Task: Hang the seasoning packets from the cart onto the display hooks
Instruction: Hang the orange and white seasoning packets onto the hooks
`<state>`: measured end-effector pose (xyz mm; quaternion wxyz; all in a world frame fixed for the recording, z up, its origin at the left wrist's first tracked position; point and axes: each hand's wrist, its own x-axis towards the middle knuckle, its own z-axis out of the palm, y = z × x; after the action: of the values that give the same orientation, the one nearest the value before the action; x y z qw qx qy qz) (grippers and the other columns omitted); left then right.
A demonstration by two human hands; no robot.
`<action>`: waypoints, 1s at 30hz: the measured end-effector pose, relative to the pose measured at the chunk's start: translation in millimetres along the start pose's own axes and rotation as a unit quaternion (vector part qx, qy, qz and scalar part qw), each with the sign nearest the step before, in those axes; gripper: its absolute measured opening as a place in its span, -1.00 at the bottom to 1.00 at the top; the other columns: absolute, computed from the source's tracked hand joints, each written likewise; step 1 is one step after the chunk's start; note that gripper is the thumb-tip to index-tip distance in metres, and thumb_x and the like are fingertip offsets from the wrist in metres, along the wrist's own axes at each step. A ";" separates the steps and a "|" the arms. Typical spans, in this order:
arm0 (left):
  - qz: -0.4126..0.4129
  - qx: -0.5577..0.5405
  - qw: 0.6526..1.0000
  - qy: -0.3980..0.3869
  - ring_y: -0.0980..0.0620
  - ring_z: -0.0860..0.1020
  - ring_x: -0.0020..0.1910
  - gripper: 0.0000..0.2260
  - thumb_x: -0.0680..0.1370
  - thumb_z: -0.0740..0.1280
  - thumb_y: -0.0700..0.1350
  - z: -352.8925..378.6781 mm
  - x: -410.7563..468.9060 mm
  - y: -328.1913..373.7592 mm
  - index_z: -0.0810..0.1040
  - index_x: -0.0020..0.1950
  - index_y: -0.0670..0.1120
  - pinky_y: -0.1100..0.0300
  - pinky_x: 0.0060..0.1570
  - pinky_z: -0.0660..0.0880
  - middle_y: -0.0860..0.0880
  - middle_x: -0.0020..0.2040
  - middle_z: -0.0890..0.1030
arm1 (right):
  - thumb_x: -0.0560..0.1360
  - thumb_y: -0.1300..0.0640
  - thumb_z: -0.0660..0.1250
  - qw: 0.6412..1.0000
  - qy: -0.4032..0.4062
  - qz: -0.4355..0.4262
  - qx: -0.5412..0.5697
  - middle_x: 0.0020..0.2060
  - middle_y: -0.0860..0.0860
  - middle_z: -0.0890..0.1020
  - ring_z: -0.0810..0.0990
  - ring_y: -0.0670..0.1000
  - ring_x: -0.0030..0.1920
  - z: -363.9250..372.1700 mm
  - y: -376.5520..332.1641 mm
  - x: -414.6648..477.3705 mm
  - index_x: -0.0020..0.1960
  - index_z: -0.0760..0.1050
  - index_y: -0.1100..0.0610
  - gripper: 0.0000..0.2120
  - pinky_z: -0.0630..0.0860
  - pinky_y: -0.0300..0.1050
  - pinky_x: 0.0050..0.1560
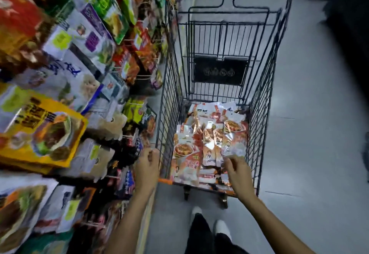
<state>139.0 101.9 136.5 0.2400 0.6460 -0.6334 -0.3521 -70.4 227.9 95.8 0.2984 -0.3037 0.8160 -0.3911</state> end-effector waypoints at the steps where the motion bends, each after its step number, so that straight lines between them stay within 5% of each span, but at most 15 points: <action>1: 0.007 0.024 1.000 0.008 -0.10 0.57 -0.14 -0.88 0.60 0.25 -0.20 4.5 17.6 -2.5 0.57 0.02 -0.18 0.15 -0.17 0.41 -0.16 -0.11 0.64 | 0.62 0.16 0.20 1.000 -0.011 0.018 0.004 -0.30 0.03 0.62 0.56 -0.02 -0.33 13.9 2.5 12.3 -0.04 0.56 0.20 -0.81 0.46 -0.26 -0.29; 3: 0.014 0.067 0.998 -0.001 -0.09 0.55 -0.07 -0.85 0.60 0.25 -0.18 15.0 47.6 -10.6 0.55 0.08 -0.20 0.16 -0.13 0.39 -0.16 -0.02 0.60 | 0.63 0.15 0.18 0.997 -0.037 0.070 0.010 -0.26 0.10 0.63 0.58 0.13 -0.27 44.4 10.1 33.2 -0.05 0.53 0.22 -0.79 0.49 -0.04 -0.21; 6: -0.004 0.097 0.994 -0.041 -0.09 0.49 0.13 -0.72 0.61 0.25 -0.11 33.6 81.5 -25.4 0.45 0.27 -0.20 0.03 0.09 0.45 -0.16 0.20 0.49 | 0.63 0.17 0.19 0.989 -0.069 0.129 0.009 -0.27 0.07 0.63 0.60 0.12 -0.25 90.9 26.9 58.2 -0.09 0.50 0.18 -0.82 0.44 -0.08 -0.26; 11: -0.016 0.107 0.990 -0.094 -0.17 0.42 0.31 -0.61 0.63 0.20 -0.10 62.4 108.3 -49.4 0.33 0.42 -0.24 -0.05 0.30 0.35 -0.22 0.33 0.46 | 0.55 0.17 0.30 0.943 -0.199 0.267 -0.012 -0.02 0.19 0.58 0.57 0.15 0.01 155.0 65.7 81.1 0.09 0.45 0.29 -0.80 0.50 -0.01 0.02; 16: -0.020 0.148 0.983 -0.107 -0.23 0.50 0.19 -0.61 0.66 0.08 -0.05 73.5 114.1 -64.4 0.34 0.42 -0.23 -0.05 0.15 0.44 -0.27 0.23 0.53 | 0.48 0.19 0.41 0.913 -0.170 0.367 0.044 0.07 0.20 0.59 0.58 0.16 0.06 186.2 81.6 88.2 0.18 0.45 0.32 -0.66 0.50 -0.06 0.02; 24: 0.014 0.107 0.989 -0.097 0.02 0.48 -0.07 -0.76 0.66 0.12 -0.10 71.5 111.9 -66.3 0.47 0.20 -0.18 0.24 -0.16 0.31 -0.08 -0.01 0.55 | 0.45 0.12 0.46 0.912 -0.115 0.390 0.063 0.06 0.16 0.65 0.62 0.15 0.05 209.7 82.4 88.6 0.15 0.54 0.24 -0.68 0.53 -0.07 0.02; 30: 0.038 0.109 0.989 -0.092 0.09 0.46 -0.22 -0.77 0.66 0.12 -0.08 71.9 112.0 -73.0 0.49 0.17 -0.15 0.35 -0.36 0.28 -0.02 -0.13 0.53 | 0.52 0.23 0.36 0.918 -0.122 0.353 0.135 0.18 0.20 0.56 0.53 0.22 0.22 218.2 74.3 91.8 0.30 0.38 0.28 -0.61 0.46 0.15 0.27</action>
<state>126.1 7.1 18.6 0.1218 0.6085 -0.7115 -0.3296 9.6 99.1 -100.6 0.5522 0.0019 0.7670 -0.3267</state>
